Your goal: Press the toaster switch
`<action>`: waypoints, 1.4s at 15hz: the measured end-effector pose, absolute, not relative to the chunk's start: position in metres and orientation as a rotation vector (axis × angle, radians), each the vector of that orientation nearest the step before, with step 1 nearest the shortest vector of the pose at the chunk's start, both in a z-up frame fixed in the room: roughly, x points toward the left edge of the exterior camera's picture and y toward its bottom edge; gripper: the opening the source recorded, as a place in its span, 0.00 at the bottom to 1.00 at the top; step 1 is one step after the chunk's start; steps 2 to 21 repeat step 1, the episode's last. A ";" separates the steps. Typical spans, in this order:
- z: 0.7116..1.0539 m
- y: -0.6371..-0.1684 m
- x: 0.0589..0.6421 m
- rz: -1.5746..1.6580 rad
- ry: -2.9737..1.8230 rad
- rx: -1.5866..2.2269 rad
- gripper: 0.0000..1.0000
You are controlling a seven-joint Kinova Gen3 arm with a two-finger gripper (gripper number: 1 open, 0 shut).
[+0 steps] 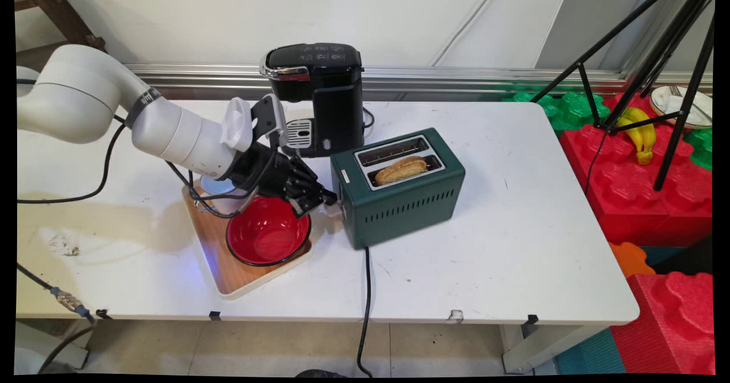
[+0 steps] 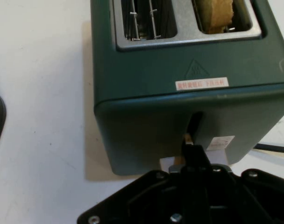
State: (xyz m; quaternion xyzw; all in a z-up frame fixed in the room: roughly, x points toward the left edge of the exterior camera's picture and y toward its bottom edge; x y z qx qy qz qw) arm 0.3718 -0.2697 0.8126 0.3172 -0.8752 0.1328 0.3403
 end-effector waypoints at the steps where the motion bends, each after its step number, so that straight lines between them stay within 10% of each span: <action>1: 0.812 -0.269 0.372 0.345 -2.278 0.824 0.00; 21: 0.812 -0.269 0.372 0.345 -2.278 0.824 0.00</action>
